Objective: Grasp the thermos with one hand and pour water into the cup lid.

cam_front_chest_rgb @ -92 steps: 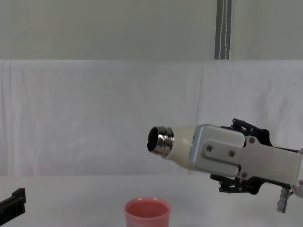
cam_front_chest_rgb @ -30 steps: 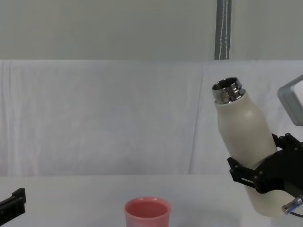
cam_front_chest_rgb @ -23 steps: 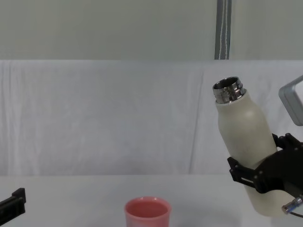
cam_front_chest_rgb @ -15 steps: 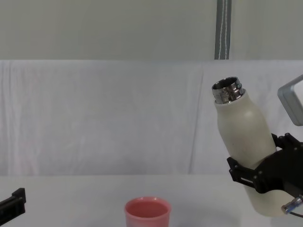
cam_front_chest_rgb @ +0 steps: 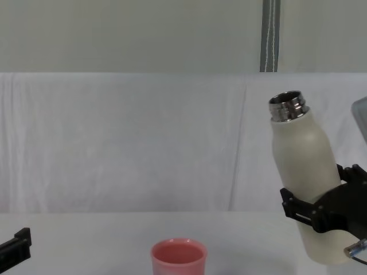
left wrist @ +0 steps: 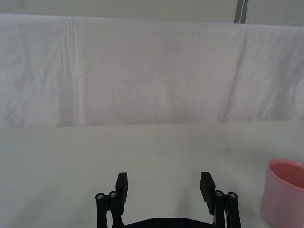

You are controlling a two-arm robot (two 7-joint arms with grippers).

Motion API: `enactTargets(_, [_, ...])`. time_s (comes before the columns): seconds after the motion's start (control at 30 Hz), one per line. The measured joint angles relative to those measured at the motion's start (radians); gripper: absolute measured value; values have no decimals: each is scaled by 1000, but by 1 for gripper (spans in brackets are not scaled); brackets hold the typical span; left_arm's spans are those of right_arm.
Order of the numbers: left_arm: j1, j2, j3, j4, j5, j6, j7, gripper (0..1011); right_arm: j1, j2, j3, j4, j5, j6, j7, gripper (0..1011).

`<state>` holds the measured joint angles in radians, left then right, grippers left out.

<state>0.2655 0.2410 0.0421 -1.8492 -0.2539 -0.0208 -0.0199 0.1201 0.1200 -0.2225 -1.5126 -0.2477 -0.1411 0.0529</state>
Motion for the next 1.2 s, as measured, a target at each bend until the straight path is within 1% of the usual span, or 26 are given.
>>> enactTargets(0.03, [0,0,0,0,0,0,0,1001,0,0,0,0,0,0,0,950])
enactTargets(0.1, [0,0,0,0,0,0,0,1001,-4,-8,11,4,25,-6,6,950])
enactTargets(0.23, [0,0,0,0,0,0,0,1001,-9,-15,25,6,56,-8,16,950])
enactTargets(0.27, [0,0,0,0,0,0,0,1001,-9,-15,25,6,56,-8,16,950])
enactTargets(0.33, [0,0,0,0,0,0,0,1001,-14,-20,36,6,82,-8,23,950])
enactTargets(0.47, [0,0,0,0,0,0,0,1001,-19,-27,48,6,108,-7,30,950])
enactTargets(0.6, [0,0,0,0,0,0,0,1001,-27,-44,70,8,161,2,39,950])
enactTargets(0.7, [0,0,0,0,0,0,0,1001,-32,-53,82,10,190,10,42,950])
enactTargets(0.93, [0,0,0,0,0,0,0,1001,-37,-65,99,11,229,30,44,950])
enactTargets(1.2, [0,0,0,0,0,0,0,1001,-44,-78,107,10,254,45,41,950])
